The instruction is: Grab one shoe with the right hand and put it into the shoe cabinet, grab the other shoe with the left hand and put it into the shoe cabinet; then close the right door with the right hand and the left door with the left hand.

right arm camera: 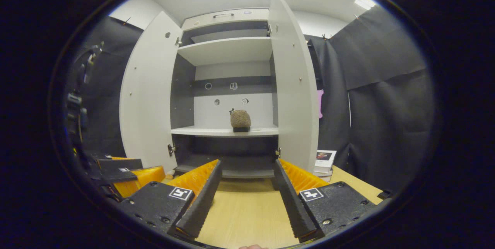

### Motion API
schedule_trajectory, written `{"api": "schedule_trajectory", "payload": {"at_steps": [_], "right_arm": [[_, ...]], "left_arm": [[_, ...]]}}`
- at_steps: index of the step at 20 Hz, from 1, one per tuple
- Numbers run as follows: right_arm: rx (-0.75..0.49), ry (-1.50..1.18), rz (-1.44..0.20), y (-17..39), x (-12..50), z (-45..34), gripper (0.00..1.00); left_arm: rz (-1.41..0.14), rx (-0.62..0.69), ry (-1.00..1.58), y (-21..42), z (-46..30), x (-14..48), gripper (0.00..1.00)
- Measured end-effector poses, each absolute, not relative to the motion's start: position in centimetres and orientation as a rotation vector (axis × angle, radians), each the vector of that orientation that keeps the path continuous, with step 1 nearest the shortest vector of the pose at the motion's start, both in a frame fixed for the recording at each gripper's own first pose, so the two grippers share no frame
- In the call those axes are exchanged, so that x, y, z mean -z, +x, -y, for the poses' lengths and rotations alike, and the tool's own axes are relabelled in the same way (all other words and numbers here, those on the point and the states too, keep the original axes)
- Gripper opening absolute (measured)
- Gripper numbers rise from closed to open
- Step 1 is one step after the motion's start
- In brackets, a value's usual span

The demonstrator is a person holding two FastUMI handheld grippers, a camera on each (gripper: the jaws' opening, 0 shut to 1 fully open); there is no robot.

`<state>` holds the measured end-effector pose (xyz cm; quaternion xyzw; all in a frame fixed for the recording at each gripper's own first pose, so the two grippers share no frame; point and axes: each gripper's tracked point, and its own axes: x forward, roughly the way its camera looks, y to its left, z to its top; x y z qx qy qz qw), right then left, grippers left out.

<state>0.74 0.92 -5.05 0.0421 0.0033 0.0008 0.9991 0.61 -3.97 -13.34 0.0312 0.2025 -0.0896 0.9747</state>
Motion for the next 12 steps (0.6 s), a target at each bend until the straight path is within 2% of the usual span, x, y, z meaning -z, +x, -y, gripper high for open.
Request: {"api": "schedule_trajectory", "payload": {"at_steps": [4, 9, 12], "right_arm": [[0.002, 0.071, -0.011, 0.9, 5.5, 0.3, 0.86], [0.063, 0.093, -0.067, 0.8, 6.8, 2.8, 0.86], [0.092, 0.11, -0.095, 0.6, 7.3, 3.5, 0.87]], "left_arm": [[-0.586, 0.169, 0.135, 2.4, 2.1, 20.8, 0.96], [-0.785, 0.15, 0.06, 3.1, -0.6, 29.2, 0.95], [-0.85, 0.133, 0.038, 3.6, -1.6, 32.5, 0.95]]}}
